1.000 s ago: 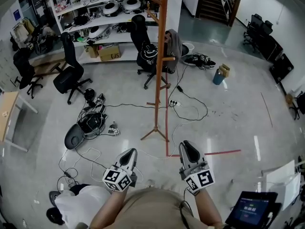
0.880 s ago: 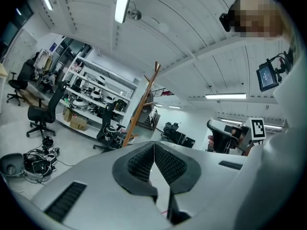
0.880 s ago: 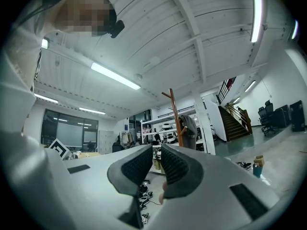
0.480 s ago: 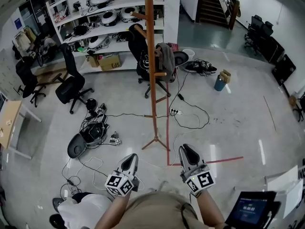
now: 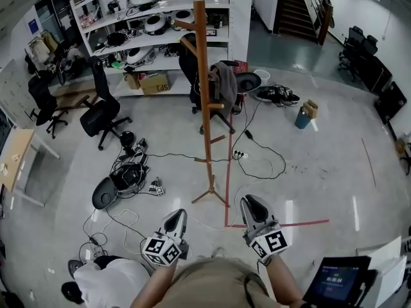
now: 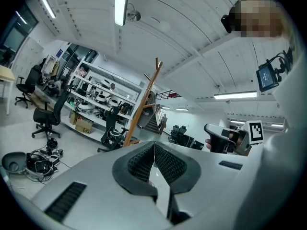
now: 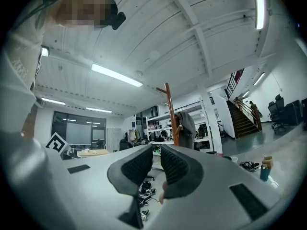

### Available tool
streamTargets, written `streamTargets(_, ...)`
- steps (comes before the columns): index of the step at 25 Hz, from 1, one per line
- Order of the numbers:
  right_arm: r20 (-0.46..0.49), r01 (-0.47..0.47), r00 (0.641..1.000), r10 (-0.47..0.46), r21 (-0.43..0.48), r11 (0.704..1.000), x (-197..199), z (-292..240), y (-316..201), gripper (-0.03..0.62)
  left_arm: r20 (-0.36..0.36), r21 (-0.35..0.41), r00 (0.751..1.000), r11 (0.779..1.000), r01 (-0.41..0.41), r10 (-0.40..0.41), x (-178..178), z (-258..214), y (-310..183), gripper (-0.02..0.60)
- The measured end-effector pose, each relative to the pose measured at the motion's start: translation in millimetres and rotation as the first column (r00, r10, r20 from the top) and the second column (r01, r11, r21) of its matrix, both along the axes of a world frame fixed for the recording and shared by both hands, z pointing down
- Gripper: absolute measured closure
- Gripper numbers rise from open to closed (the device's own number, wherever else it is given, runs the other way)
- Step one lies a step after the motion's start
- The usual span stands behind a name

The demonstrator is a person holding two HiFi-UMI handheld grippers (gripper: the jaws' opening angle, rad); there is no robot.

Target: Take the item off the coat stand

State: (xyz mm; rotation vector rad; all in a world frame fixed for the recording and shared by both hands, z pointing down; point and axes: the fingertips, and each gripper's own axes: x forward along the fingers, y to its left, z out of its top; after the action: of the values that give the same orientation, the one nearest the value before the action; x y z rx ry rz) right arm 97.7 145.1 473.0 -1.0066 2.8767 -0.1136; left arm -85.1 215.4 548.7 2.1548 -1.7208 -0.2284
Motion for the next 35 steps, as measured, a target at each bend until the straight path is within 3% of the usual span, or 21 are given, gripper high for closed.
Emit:
streamTargets(20, 0.004, 0.018, 1.0, -0.018, -0.002, 1.0, 9, 8, -18, 0.554, -0.007, -0.011, 0.999, 0.999, 0.047, -0.047, 2, 14, -7, 0.563)
streamTargets(35, -0.004, -0.02, 1.0, 0.02, -0.004, 1.0, -20, 4, -52, 0.554, 0.0, -0.012, 1.0, 1.0, 0.001, -0.001, -30, 6, -51, 0.563)
